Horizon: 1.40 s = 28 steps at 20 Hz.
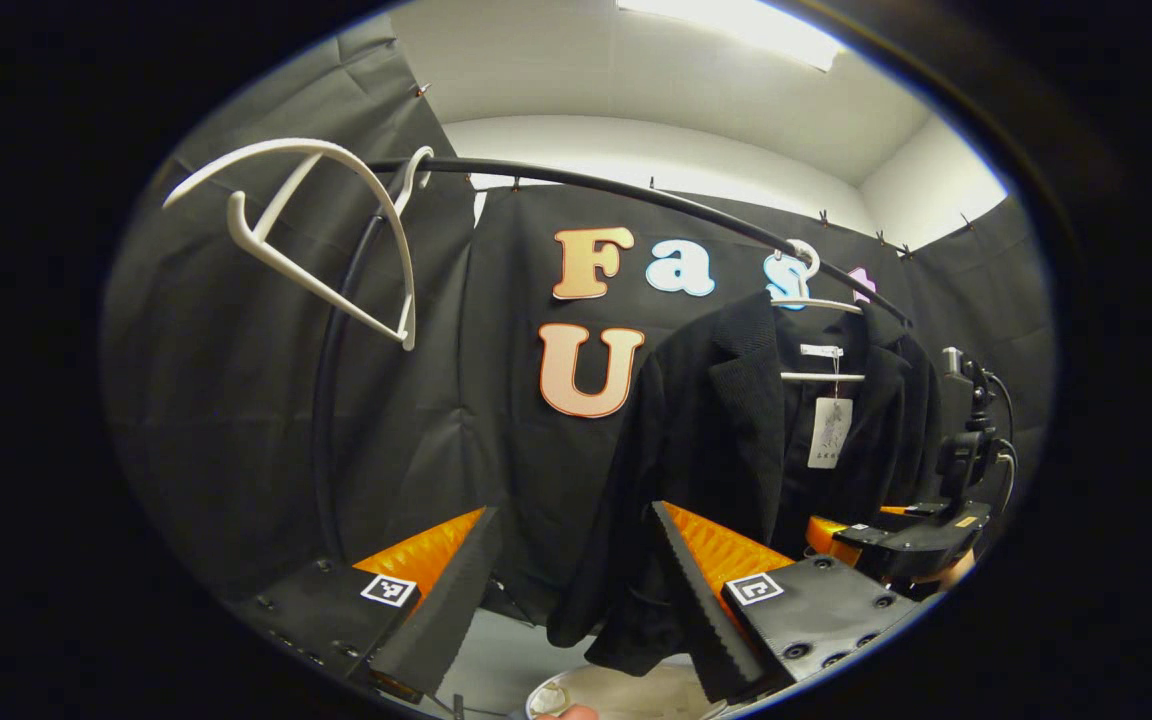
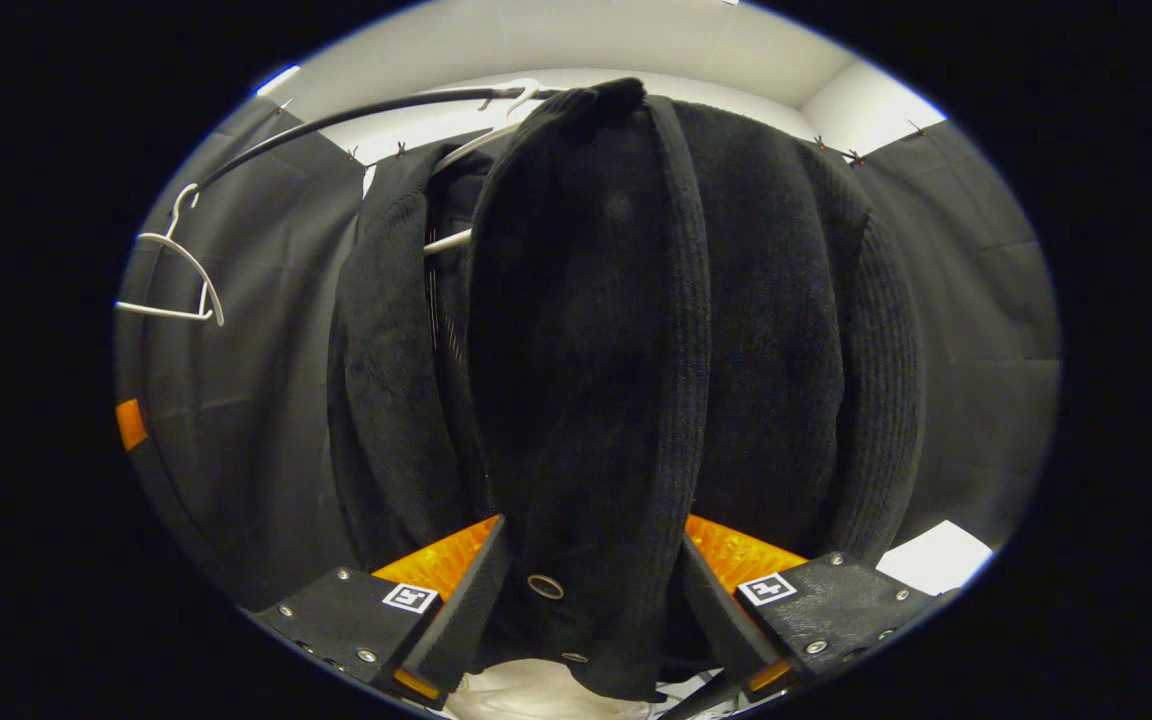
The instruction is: Grasp the clothes on the hanger with both hands and then place them into the laundry hamper below.
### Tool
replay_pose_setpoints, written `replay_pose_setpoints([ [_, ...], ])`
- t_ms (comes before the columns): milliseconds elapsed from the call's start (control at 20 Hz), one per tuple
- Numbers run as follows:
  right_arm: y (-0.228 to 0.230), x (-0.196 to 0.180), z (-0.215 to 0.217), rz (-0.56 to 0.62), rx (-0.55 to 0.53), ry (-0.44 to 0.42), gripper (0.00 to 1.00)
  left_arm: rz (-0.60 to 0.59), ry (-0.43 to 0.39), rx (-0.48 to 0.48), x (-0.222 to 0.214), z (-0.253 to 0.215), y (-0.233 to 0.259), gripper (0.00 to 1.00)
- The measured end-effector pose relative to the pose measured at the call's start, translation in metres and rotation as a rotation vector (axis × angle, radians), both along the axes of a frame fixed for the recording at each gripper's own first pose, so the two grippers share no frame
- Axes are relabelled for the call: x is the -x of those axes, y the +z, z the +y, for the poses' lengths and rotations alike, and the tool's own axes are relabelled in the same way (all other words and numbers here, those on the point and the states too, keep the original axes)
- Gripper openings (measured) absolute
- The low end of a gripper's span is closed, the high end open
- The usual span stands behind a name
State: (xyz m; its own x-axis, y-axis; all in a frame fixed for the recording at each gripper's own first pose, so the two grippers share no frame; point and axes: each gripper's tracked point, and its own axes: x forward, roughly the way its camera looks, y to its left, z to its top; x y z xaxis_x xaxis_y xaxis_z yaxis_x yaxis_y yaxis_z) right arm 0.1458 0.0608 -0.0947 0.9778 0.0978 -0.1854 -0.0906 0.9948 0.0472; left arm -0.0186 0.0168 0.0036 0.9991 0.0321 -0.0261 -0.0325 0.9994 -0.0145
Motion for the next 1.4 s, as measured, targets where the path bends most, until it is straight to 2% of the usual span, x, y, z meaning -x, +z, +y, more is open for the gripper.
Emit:
replay_pose_setpoints([
  [50, -0.001, -0.004, -0.001, -0.002, 0.009, -0.016, 0.93, 0.002, -0.004, 0.000, 0.001, 0.000, -0.001, 1.00],
  [100, -0.002, -0.008, -0.002, -0.004, 0.014, -0.030, 0.93, 0.002, -0.008, -0.002, 0.002, 0.002, -0.001, 0.96],
  [200, -0.004, -0.008, -0.005, 0.003, 0.025, -0.067, 0.93, 0.009, -0.017, -0.007, 0.003, 0.006, -0.004, 1.00],
  [400, -0.002, -0.011, -0.015, 0.004, 0.060, -0.139, 0.58, 0.026, -0.074, 0.004, 0.005, 0.010, -0.010, 1.00],
  [450, -0.002, -0.008, -0.019, 0.006, 0.071, -0.156, 0.46, 0.032, -0.095, 0.007, 0.003, 0.010, -0.012, 0.96],
  [550, 0.000, -0.004, -0.028, 0.013, 0.088, -0.194, 0.22, 0.044, -0.144, 0.009, -0.003, 0.006, -0.016, 1.00],
  [600, 0.001, -0.001, -0.031, 0.015, 0.088, -0.204, 0.10, 0.054, -0.170, 0.008, -0.007, 0.000, -0.019, 0.96],
  [650, 0.006, 0.003, -0.034, 0.015, 0.090, -0.214, 0.17, 0.063, -0.195, 0.008, -0.012, -0.007, -0.022, 0.96],
  [700, 0.009, 0.007, -0.036, 0.009, 0.092, -0.222, 0.05, 0.071, -0.218, 0.009, -0.018, -0.016, -0.026, 1.00],
  [750, 0.011, 0.012, -0.038, 0.001, 0.095, -0.226, 0.11, 0.079, -0.235, 0.012, -0.022, -0.025, -0.030, 1.00],
  [800, 0.015, 0.017, -0.041, -0.008, 0.100, -0.226, 0.02, 0.086, -0.251, 0.023, -0.027, -0.036, -0.032, 1.00],
  [850, 0.020, 0.021, -0.043, -0.025, 0.101, -0.223, 0.02, 0.083, -0.261, 0.036, -0.033, -0.048, -0.034, 0.96],
  [900, 0.024, 0.026, -0.044, -0.039, 0.100, -0.217, 0.09, 0.076, -0.263, 0.044, -0.039, -0.058, -0.036, 0.93],
  [950, 0.030, 0.031, -0.045, -0.052, 0.100, -0.206, 0.01, 0.072, -0.259, 0.049, -0.046, -0.068, -0.038, 0.93],
  [1000, 0.035, 0.036, -0.048, -0.067, 0.099, -0.197, 0.01, 0.066, -0.259, 0.053, -0.052, -0.079, -0.040, 0.96],
  [1100, 0.047, 0.051, -0.051, -0.093, 0.084, -0.166, 0.01, 0.045, -0.262, 0.052, -0.061, -0.103, -0.041, 0.97],
  [1150, 0.052, 0.058, -0.053, -0.098, 0.078, -0.150, 0.01, 0.042, -0.263, 0.046, -0.065, -0.115, -0.045, 0.93],
  [1200, 0.055, 0.062, -0.056, -0.099, 0.072, -0.132, 0.01, 0.040, -0.261, 0.043, -0.067, -0.126, -0.048, 0.97],
  [1250, 0.056, 0.066, -0.056, -0.100, 0.065, -0.106, 0.01, 0.041, -0.260, 0.048, -0.069, -0.137, -0.054, 0.93],
  [1300, 0.058, 0.069, -0.056, -0.105, 0.050, -0.081, 0.01, 0.043, -0.259, 0.059, -0.070, -0.149, -0.059, 0.97],
  [1400, 0.057, 0.069, -0.055, -0.097, 0.011, -0.051, 0.01, 0.034, -0.248, 0.045, -0.076, -0.169, -0.069, 0.97],
])
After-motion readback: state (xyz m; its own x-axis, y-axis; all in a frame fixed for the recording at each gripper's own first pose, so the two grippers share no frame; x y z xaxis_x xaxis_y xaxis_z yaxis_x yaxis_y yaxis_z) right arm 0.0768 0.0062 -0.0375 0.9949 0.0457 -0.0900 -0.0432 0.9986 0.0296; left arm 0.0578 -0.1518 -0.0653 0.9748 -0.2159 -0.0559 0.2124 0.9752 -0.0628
